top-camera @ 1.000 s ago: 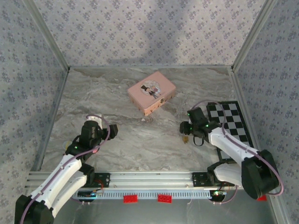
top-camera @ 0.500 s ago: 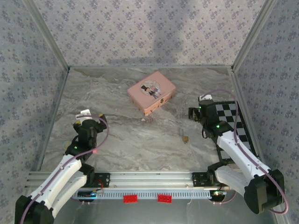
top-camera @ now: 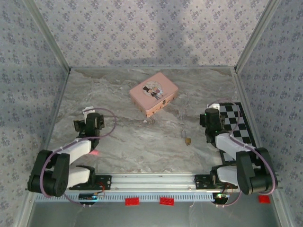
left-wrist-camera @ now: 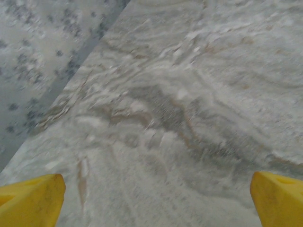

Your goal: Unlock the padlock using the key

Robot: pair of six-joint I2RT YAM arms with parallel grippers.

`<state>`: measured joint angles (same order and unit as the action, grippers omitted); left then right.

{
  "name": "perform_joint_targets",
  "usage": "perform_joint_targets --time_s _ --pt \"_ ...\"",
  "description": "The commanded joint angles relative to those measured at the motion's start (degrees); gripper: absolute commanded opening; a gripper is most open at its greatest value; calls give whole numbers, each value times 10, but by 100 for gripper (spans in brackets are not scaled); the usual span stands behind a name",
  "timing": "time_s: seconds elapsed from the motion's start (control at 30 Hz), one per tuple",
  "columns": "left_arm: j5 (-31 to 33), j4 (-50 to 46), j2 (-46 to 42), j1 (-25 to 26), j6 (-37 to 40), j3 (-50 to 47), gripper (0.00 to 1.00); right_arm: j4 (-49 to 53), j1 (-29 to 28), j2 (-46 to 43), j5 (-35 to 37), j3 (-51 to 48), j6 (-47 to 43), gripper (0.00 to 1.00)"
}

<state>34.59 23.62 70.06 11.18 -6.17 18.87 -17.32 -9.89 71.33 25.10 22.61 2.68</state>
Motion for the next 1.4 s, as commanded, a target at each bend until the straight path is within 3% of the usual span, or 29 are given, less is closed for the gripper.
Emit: perform_joint_targets --time_s 0.0,0.2,0.33,0.37,0.4,0.5,0.57,0.73,0.77,0.8,1.37 --pt "-91 131 18 -26 54 1 100 -137 8 20 -13 -13 -44 78" --pt "-202 260 65 -66 72 -26 100 -262 39 58 -124 -34 -97 78" --pt "-252 365 186 -75 82 -13 100 -296 61 110 -178 -24 -89 79" --pt "-255 349 192 -76 83 1 100 -276 71 107 -192 -17 -85 79" --pt "-270 266 171 -85 72 24 100 -281 79 113 -203 -18 -80 79" --pt "-294 232 179 -110 51 47 100 -334 99 172 -225 -16 -55 80" --pt "-300 239 182 -114 47 46 100 -277 117 158 -241 3 -45 81" --pt "-301 232 180 -116 46 47 100 -296 116 162 -234 -2 -46 82" --pt "-301 228 179 -116 46 49 100 -288 116 160 -234 0 -46 98" --pt "-302 230 180 -116 46 48 100 -291 115 160 -234 -1 -46 99" --pt "-302 230 179 -116 46 49 100 -295 112 159 -210 -4 -41 99"
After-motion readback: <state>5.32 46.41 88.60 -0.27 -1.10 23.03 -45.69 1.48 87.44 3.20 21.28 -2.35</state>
